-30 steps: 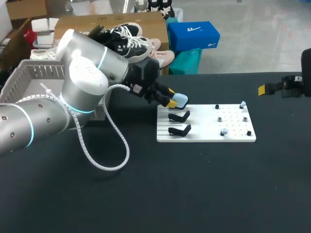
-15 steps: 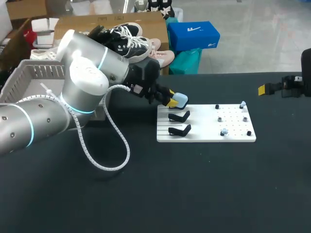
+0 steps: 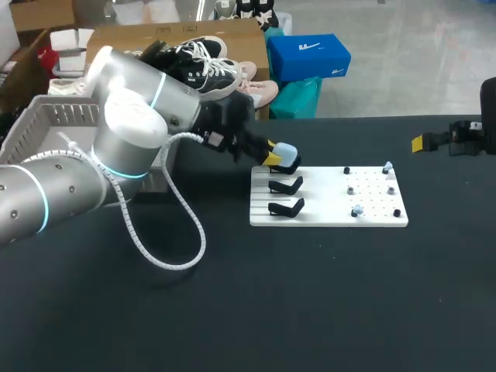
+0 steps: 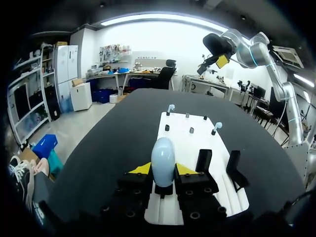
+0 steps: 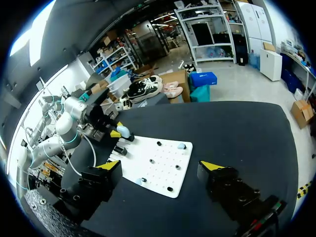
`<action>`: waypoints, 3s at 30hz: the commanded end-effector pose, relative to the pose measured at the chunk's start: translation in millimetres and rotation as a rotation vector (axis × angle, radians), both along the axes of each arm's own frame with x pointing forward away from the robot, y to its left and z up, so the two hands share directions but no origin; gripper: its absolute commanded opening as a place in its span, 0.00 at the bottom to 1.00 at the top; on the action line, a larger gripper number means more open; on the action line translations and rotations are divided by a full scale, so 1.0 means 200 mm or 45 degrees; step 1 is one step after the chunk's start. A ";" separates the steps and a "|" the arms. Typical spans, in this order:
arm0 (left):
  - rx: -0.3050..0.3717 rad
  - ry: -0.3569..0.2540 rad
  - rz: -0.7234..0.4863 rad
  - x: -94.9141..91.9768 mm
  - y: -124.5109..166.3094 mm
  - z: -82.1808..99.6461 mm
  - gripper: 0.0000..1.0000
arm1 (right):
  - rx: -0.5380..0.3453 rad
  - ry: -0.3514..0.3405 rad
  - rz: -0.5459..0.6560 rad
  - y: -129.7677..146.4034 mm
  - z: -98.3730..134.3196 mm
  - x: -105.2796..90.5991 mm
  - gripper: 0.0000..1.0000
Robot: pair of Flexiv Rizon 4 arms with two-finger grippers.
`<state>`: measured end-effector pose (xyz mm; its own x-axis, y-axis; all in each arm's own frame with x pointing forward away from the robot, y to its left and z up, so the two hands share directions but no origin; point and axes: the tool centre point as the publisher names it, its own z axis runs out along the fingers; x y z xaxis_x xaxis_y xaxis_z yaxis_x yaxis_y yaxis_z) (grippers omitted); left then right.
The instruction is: Pick up each earbud case from the left stands, insert the matching earbuds, close the lid, and place the case in the box.
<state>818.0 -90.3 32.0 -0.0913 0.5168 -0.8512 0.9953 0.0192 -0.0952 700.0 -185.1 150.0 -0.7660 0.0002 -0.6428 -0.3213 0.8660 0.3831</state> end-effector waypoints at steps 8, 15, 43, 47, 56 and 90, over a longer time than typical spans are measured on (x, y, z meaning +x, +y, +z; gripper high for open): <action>-0.160 -0.031 0.031 -0.20 0.08 0.23 0.00 | 0.000 0.000 0.000 0.00 0.00 0.00 1.00; -0.257 -0.132 0.012 -0.37 0.07 0.37 0.00 | 0.000 0.000 0.000 0.00 0.00 0.00 1.00; -0.361 -0.215 0.005 -0.64 0.04 0.47 0.00 | 0.000 0.000 0.000 0.00 0.00 0.00 1.00; -0.361 -0.215 0.005 -0.64 0.04 0.47 0.00 | 0.000 0.000 0.000 0.00 0.00 0.00 1.00; -0.385 -0.198 0.008 -0.64 0.05 0.47 0.00 | 0.000 0.000 0.000 0.00 0.00 0.00 1.00; -0.475 -0.176 -0.096 -0.69 -0.19 0.35 0.00 | -0.087 -0.001 0.281 0.33 0.04 -0.28 1.00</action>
